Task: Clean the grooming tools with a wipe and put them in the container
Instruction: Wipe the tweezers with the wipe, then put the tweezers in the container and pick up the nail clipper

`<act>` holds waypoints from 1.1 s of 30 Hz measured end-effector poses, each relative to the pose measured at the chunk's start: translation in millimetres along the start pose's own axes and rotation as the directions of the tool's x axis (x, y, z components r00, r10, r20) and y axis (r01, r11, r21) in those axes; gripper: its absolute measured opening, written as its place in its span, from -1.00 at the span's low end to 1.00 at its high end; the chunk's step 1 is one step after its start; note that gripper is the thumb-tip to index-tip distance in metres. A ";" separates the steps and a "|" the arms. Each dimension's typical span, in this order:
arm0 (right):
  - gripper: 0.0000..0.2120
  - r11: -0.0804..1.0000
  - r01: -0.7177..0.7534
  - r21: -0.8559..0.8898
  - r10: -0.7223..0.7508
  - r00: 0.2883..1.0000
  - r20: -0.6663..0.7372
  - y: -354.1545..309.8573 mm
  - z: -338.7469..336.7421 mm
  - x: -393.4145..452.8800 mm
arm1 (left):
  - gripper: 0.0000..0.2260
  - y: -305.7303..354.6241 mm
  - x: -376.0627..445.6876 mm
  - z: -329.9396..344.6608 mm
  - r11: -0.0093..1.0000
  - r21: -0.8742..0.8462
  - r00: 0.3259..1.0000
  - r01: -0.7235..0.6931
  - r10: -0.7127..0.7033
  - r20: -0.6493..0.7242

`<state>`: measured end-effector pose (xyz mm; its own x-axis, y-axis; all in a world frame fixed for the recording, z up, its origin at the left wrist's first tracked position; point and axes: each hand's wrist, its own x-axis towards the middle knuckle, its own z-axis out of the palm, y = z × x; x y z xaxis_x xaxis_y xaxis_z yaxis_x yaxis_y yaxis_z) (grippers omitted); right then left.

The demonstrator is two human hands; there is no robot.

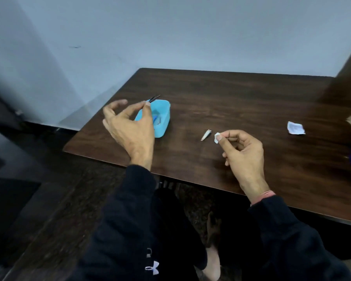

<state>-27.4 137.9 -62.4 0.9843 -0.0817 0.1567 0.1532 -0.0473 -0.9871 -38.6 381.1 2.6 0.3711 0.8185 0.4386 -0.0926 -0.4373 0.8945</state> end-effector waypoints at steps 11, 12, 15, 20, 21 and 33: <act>-0.94 0.997 0.036 -0.068 -0.031 0.997 0.072 3.0 8.3 -6.1 | -0.94 -24.8 48.3 2.7 0.888 0.446 0.938 -0.111 -0.054 0.342; -0.94 0.997 0.033 -0.072 -0.027 0.997 0.074 3.2 8.6 -5.9 | -0.94 -24.8 48.7 4.2 0.879 0.463 0.935 -0.111 -0.066 0.348; -0.93 0.995 0.038 -0.095 -0.030 0.996 0.084 2.8 10.4 -6.5 | -0.93 -24.1 48.9 7.1 0.860 0.500 0.926 -0.104 -0.100 0.363; -0.92 0.992 0.042 -0.120 -0.031 0.995 0.095 1.1 12.1 -7.1 | -0.85 -24.2 45.1 6.8 0.837 0.538 0.911 -0.095 -0.145 0.386; -0.92 0.992 0.043 -0.123 -0.032 0.995 0.094 0.7 11.5 -7.2 | -0.83 -25.2 44.1 7.0 0.838 0.539 0.911 -0.088 -0.152 0.384; -0.92 0.996 0.030 -0.088 -0.027 0.999 0.036 0.2 10.9 -6.7 | -0.84 -20.8 -6.0 4.4 0.818 0.411 0.915 -0.402 0.343 0.212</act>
<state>-33.0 149.3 -64.0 0.9823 -0.0446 0.1819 0.1743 -0.1375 -0.9750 -34.8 383.6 -19.0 0.5033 0.5202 0.6900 0.1547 -0.8398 0.5203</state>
